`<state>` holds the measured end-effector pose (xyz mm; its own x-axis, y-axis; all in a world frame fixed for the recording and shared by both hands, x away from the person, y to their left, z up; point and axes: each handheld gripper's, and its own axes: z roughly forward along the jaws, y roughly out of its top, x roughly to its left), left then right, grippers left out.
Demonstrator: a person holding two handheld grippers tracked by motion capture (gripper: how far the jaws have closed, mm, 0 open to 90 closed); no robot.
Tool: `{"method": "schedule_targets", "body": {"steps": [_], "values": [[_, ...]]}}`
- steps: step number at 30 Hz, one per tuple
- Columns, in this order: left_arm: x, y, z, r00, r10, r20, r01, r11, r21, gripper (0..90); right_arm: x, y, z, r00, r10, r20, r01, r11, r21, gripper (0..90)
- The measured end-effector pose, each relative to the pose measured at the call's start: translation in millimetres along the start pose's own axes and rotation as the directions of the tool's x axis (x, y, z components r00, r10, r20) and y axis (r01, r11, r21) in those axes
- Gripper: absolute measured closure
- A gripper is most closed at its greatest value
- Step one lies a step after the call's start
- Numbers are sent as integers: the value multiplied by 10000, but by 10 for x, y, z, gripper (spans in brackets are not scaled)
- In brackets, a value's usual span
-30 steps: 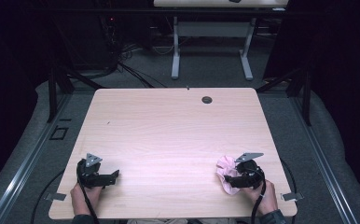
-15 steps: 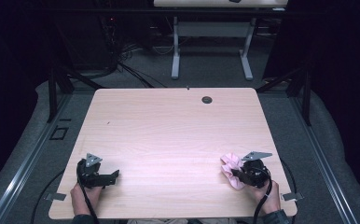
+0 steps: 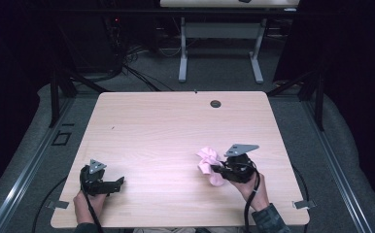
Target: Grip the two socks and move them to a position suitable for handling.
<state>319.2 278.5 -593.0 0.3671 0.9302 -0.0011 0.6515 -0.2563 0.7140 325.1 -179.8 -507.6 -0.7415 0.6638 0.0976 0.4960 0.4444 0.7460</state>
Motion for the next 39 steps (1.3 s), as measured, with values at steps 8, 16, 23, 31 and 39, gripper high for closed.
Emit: {"method": "schedule_targets", "body": {"steps": [8,16,23,31,39], "values": [[0,0,0,10000,2,-1,-2,10000,0,8,110,35,691,9923,-592,-1089,717,9908,1148,767],[1,0,1,10000,-5,-2,5,10000,-8,8,120,-27,921,9913,-736,-1088,902,9836,1564,664],[0,0,0,10000,2,-6,-2,10000,-3,8,148,3,725,9937,-775,-807,846,9925,887,298],[-1,0,-1,10000,1,-12,-1,10000,8,8,102,-37,228,9975,-432,-565,422,9989,-187,249],[-58,19,-49,9986,-528,-57,529,9985,169,21,153,-232,177,9997,-8,-235,18,9990,444,419]]}}
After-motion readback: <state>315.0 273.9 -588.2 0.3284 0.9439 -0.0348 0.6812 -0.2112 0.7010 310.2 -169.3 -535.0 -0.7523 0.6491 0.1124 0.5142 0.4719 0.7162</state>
